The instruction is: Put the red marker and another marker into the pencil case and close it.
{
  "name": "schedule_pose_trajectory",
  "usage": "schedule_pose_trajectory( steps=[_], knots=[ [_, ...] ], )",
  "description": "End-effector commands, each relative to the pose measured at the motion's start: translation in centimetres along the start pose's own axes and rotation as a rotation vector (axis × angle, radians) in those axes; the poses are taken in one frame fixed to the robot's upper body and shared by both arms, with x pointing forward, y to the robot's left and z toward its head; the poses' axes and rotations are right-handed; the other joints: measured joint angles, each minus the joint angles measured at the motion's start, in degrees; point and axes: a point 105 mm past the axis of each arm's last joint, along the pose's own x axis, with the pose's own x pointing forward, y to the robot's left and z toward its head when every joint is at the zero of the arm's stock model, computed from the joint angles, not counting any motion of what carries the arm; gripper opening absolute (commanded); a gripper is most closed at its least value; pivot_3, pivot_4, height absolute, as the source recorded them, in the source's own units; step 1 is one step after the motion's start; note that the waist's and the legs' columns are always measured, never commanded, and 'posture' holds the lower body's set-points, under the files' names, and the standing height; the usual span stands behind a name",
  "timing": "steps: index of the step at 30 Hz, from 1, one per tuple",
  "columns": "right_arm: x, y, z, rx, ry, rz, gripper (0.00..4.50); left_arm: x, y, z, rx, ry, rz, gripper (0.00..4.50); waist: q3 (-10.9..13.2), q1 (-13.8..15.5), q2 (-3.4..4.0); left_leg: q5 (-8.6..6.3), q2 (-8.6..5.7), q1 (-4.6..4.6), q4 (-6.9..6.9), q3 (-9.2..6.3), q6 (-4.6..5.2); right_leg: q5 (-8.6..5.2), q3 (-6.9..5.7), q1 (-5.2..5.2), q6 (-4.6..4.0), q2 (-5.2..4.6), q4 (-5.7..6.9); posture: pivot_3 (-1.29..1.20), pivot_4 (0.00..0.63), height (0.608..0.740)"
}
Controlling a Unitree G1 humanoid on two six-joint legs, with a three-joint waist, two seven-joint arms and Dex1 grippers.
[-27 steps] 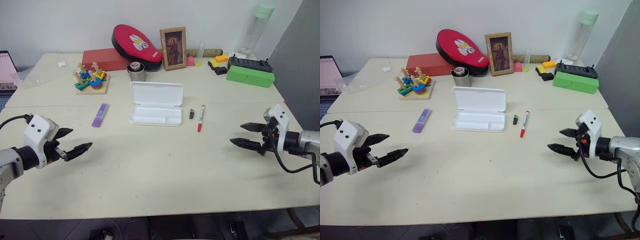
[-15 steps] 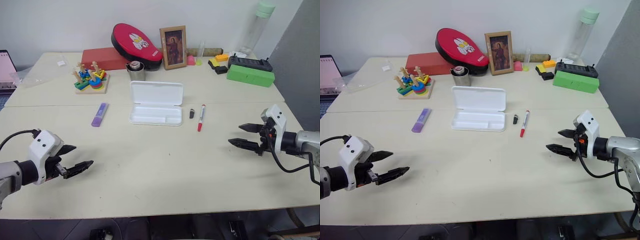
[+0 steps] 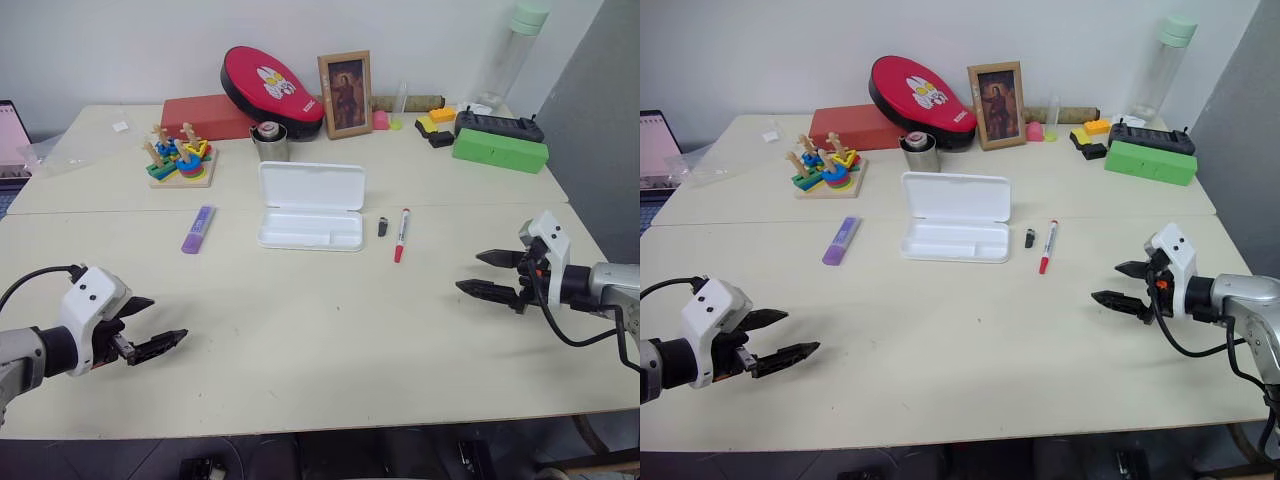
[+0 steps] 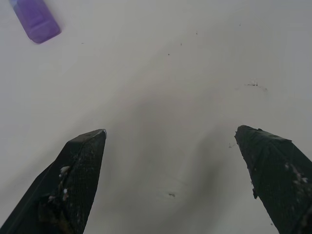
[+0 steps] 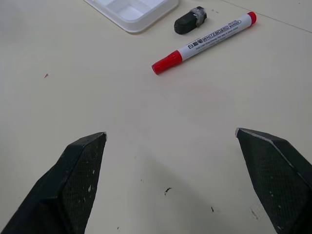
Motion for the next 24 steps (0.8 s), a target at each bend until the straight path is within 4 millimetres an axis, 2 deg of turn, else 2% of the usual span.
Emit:
schedule_pose_trajectory(
  steps=[1, 3, 5, 8, 11, 13, 15, 19, 24],
  knots=[
    [0.3, 0.5, 1.8, -0.051, -0.042, 0.035, 4.46, -0.8, 0.6, 1.3, 0.031, -0.052, 0.045, 4.5, 0.0, 0.0, 0.0, 0.0, 0.0, 0.0, 0.01, 0.0, 0.0, 0.0, 0.0, 0.0, 0.0, 0.0, 0.01, 0.0, 0.15, 0.74],
    [1.1, 1.1, 2.4, -0.072, -0.056, 0.076, 4.46, -0.2, 0.2, 1.6, 0.03, -0.072, 0.022, 4.5, 0.0, 0.0, 0.0, 0.0, 0.0, 0.0, 0.02, 0.0, 0.0, 0.0, 0.0, 0.0, 0.0, 0.0, 0.05, 0.0, 0.15, 0.74],
    [2.6, 2.1, 3.8, -0.1, -0.099, 0.134, 4.46, 1.1, -1.1, 2.5, 0.045, -0.111, -0.039, 4.5, 0.0, 0.0, 0.0, 0.0, 0.0, 0.01, 0.03, -0.01, 0.0, 0.0, 0.0, -0.01, 0.0, 0.0, 0.08, 0.0, 0.15, 0.74],
    [6.4, 3.9, 5.7, -0.153, -0.142, 0.227, 4.46, 3.8, -3.6, 4.9, 0.12, -0.218, -0.135, 4.5, 0.0, -0.2, 0.01, 0.01, 0.0, 0.07, 0.08, 0.01, 0.0, 0.11, 0.03, 0.02, 0.2, 0.02, 0.16, 0.0, 0.15, 0.74],
    [10.3, 5.6, 5.8, -0.242, -0.102, 0.314, 4.46, 6.0, -5.6, 7.5, 0.154, -0.34, -0.203, 4.5, 0.0, -0.2, -0.04, 0.04, -0.01, 0.08, 0.13, -0.03, -0.02, 0.19, 0.01, 0.05, 0.26, 0.04, 0.23, 0.0, 0.15, 0.74],
    [12.6, 5.9, 5.9, -0.296, -0.069, 0.337, 4.46, 7.1, -6.9, 8.9, 0.166, -0.399, -0.25, 4.5, -0.1, -0.1, -0.1, 0.05, 0.02, 0.03, 0.14, -0.12, -0.02, 0.39, -0.03, 0.05, 0.0, 0.11, 0.23, 0.0, 0.15, 0.74],
    [14.7, 6.1, 6.2, -0.33, -0.052, 0.35, 4.46, 7.7, -7.7, 10.1, 0.176, -0.452, -0.277, 4.5, -0.1, -0.1, -0.09, 0.05, 0.01, -0.03, 0.13, -0.15, -0.02, 0.4, -0.05, 0.02, -0.02, 0.11, 0.22, 0.0, 0.15, 0.74],
    [17.4, 5.4, 6.9, -0.357, -0.03, 0.333, 4.46, 8.0, -8.2, 11.3, 0.169, -0.51, -0.295, 4.5, -0.1, -0.1, -0.08, 0.06, 0.01, -0.06, 0.13, -0.24, -0.03, 0.41, -0.13, 0.02, -0.03, 0.11, 0.24, 0.0, 0.15, 0.74],
    [19.2, 4.8, 7.5, -0.37, -0.014, 0.321, 4.46, 7.9, -8.3, 11.7, 0.164, -0.541, -0.281, 4.5, -0.1, -0.2, -0.08, 0.06, 0.01, -0.05, 0.12, -0.26, -0.03, 0.41, -0.16, 0.02, -0.04, 0.11, 0.26, 0.0, 0.15, 0.74]
  ],
)
